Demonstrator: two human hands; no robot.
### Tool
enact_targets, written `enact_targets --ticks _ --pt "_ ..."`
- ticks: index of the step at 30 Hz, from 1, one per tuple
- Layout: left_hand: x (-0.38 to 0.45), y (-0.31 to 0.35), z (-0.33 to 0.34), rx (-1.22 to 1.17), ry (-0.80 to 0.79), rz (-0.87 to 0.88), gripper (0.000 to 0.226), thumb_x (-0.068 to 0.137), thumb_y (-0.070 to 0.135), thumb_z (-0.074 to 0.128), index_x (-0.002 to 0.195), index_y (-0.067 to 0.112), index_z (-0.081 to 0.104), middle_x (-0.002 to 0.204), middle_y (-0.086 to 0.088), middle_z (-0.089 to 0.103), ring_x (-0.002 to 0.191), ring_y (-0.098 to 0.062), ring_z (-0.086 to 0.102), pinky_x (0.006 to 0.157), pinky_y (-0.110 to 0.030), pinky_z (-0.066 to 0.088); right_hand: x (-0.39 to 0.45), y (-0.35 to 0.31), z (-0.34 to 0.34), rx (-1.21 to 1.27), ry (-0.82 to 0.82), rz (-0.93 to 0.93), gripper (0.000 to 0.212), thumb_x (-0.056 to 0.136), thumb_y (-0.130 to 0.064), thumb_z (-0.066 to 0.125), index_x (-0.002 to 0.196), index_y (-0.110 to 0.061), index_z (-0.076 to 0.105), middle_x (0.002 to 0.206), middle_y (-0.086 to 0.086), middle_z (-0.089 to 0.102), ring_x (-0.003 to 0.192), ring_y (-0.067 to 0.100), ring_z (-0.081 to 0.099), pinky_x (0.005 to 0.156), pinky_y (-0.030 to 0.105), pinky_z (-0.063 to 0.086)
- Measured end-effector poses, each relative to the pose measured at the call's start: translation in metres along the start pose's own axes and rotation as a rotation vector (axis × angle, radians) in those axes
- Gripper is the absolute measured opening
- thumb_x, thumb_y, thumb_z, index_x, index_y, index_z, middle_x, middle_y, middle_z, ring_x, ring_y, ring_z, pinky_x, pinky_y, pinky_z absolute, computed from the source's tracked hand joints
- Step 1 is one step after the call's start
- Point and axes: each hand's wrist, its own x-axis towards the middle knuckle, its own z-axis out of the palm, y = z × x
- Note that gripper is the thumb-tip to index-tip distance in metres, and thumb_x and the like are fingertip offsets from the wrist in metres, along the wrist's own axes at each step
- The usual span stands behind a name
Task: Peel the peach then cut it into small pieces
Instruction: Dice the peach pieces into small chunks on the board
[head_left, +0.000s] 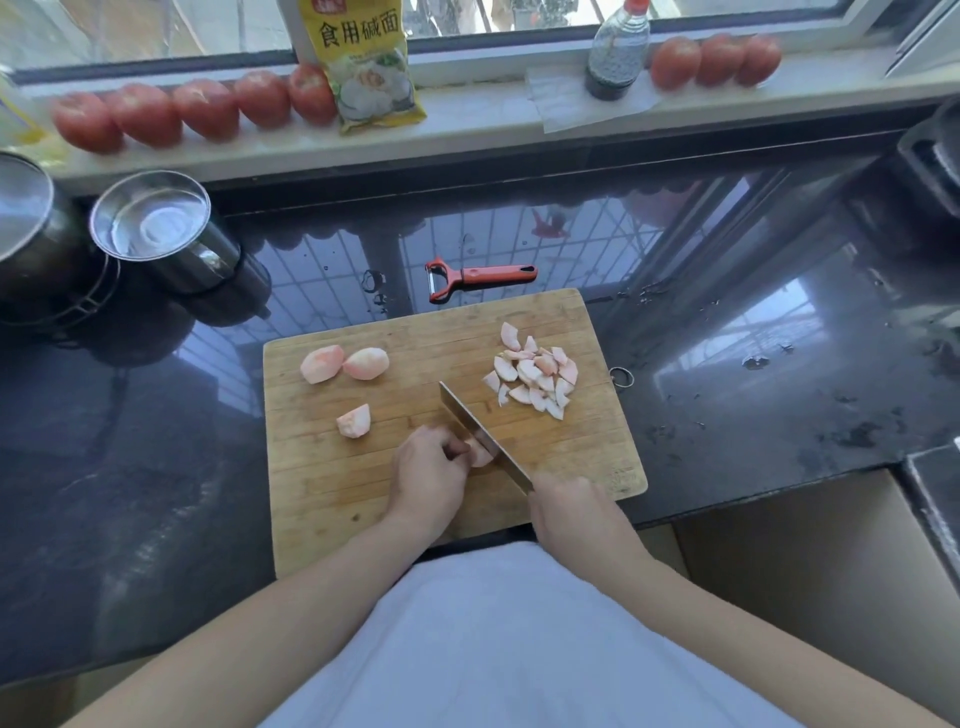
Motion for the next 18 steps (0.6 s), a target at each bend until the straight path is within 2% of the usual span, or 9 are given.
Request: enact_targets --ticks 3,5,9,12,14,18 --pt "-0.001 0.000 0.000 0.002 0.006 0.019 0.031 0.088 0.012 0.074 0.063 0.026 0.062 0.090 0.006 0.066 0.093 -0.017 0.058 0.071 -0.022 0.029 0.009 -0.005 0.002 0.081 0.108 -0.039 0.017 0.102 -0.015 0.045 0.085 -0.014 0.046 0.073 0.011 0.064 0.067 0.038 0.061 0.062 0.044 0.051" --pt "-0.002 -0.001 -0.001 -0.003 0.001 -0.001 0.030 0.089 0.013 0.074 0.065 0.027 0.063 0.097 0.006 0.069 0.096 -0.015 0.058 0.078 -0.023 0.034 0.000 0.001 -0.001 0.133 0.145 -0.034 0.022 0.100 -0.013 0.049 0.079 -0.015 0.043 0.068 0.009 0.060 0.064 0.038 0.058 0.057 0.043 0.047" --pt "-0.001 -0.002 -0.001 0.005 0.003 0.000 0.029 0.090 0.012 0.073 0.068 0.028 0.062 0.101 0.003 0.067 0.097 -0.016 0.056 0.079 -0.026 0.035 -0.020 0.014 -0.005 0.119 0.102 -0.011 0.028 0.098 -0.015 0.049 0.074 -0.021 0.036 0.063 0.002 0.051 0.064 0.036 0.056 0.059 0.046 0.048" --pt "-0.002 -0.002 0.000 0.004 0.007 -0.015 0.029 0.091 0.015 0.074 0.070 0.030 0.061 0.099 0.003 0.064 0.094 -0.016 0.054 0.078 -0.026 0.035 -0.022 0.016 -0.002 0.050 0.067 -0.045 0.021 0.098 -0.016 0.049 0.079 -0.017 0.041 0.065 0.002 0.050 0.067 0.037 0.058 0.063 0.049 0.051" --pt "-0.001 -0.002 0.002 -0.005 0.008 -0.027 0.027 0.090 0.017 0.074 0.070 0.031 0.063 0.096 0.003 0.066 0.094 -0.018 0.058 0.077 -0.028 0.038 -0.020 0.016 -0.001 0.034 0.078 -0.067 0.019 0.096 -0.014 0.051 0.079 -0.015 0.042 0.062 0.002 0.048 0.063 0.038 0.058 0.061 0.049 0.052" --pt "0.000 -0.002 0.002 -0.015 0.011 -0.041 0.029 0.090 0.017 0.074 0.067 0.030 0.063 0.091 0.002 0.068 0.089 -0.019 0.060 0.068 -0.027 0.038 -0.022 0.015 -0.001 -0.041 0.113 -0.102 0.027 0.090 -0.008 0.056 0.073 -0.017 0.036 0.053 -0.009 0.027 0.050 0.032 0.043 0.049 0.043 0.044"
